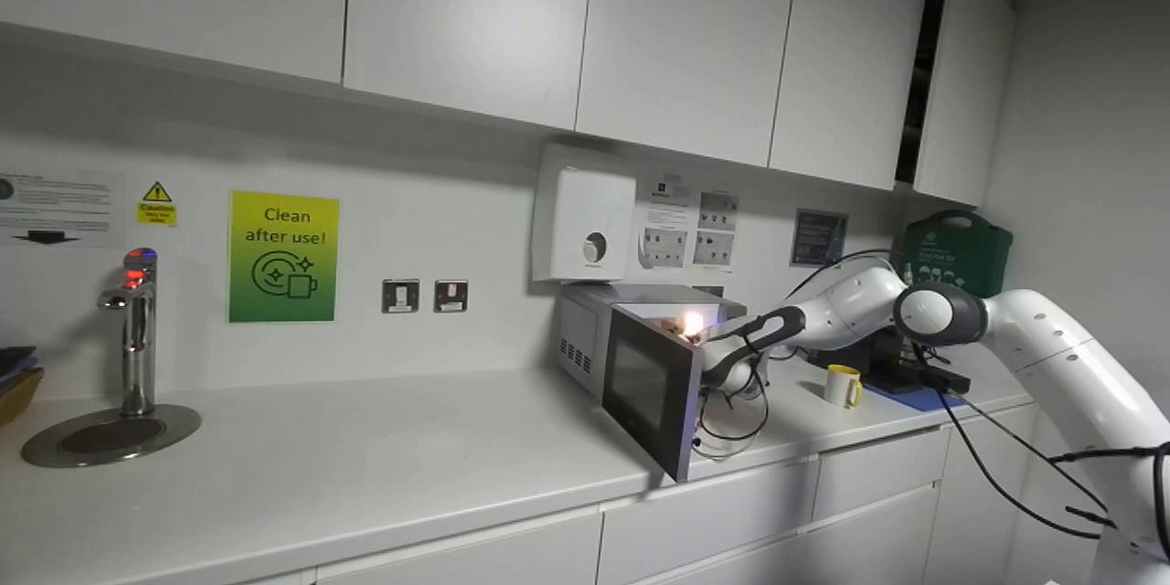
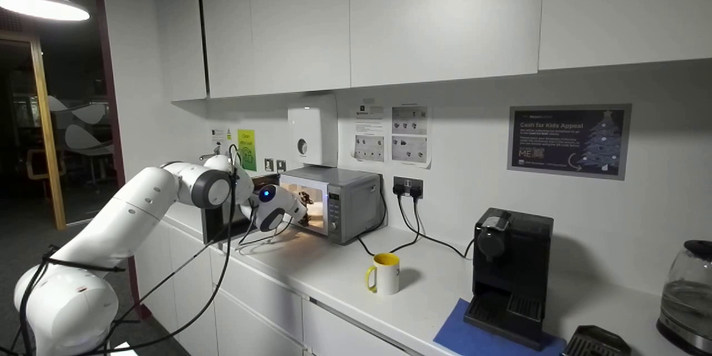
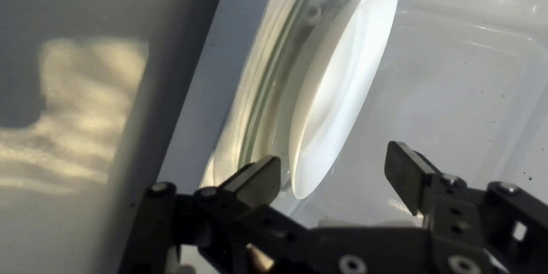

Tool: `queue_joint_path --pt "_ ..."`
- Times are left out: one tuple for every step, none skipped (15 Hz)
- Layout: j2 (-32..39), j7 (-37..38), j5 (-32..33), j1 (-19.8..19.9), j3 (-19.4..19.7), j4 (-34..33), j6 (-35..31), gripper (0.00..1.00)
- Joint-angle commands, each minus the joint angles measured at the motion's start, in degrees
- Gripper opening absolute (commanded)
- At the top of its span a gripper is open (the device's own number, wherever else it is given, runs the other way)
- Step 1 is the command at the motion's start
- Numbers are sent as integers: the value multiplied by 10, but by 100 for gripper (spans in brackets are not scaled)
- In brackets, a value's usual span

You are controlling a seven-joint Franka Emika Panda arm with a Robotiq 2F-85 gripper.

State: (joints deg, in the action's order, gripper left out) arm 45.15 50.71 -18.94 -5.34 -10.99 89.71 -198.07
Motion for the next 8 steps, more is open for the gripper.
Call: queue_joint_path --pt "14 -26 -14 10 -11 -28 0 46" --pt "15 -25 -14 11 -11 -30 1 38" --pt "15 -26 -15 11 -11 -29 1 31" --pt "16 -25 -14 12 -12 -31 1 23" --pt "16 -26 -15 12 -13 -30 1 15" --pt "15 -25 -15 12 -14 -27 1 8" --pt "13 -26 -16 10 -13 -26 1 0" --pt "12 -25 -17 10 -13 -25 1 0"
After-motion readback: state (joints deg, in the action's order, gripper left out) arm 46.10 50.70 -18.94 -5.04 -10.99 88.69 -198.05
